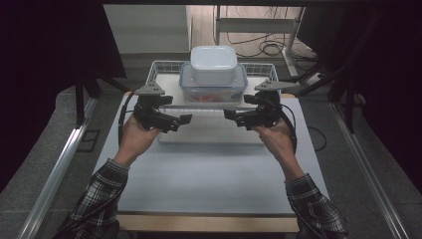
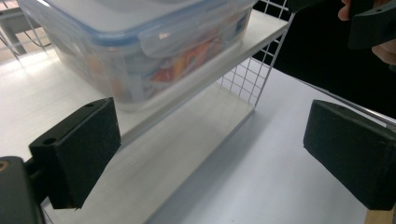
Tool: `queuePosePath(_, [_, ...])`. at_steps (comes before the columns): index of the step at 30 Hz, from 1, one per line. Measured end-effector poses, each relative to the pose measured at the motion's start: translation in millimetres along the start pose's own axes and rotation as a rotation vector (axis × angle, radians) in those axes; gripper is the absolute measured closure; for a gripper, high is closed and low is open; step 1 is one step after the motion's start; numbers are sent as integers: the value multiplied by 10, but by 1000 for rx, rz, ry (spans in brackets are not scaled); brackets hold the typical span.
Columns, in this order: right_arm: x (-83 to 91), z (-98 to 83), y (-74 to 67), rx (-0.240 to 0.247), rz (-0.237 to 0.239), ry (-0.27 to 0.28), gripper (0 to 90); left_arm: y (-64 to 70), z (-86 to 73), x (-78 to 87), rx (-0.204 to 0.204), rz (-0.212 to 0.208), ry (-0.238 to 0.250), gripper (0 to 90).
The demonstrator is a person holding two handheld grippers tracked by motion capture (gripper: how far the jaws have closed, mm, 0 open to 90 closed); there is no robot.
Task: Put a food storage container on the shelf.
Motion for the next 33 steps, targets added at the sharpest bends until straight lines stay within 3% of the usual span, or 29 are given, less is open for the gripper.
queuePosePath(33, [-48,-711,-126,20,16,-54,39,189,-828,-76,15,14,-42,31])
Point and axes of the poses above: each handheld gripper's, and its own axes: x roughly backward along the jaws, z roughly out of its top, y roughly to its right, the point moved 9 cm from there along -x, roughly forward along the jaws, and after that the axes turned 3 degrees about z, right-handed, at the moved point
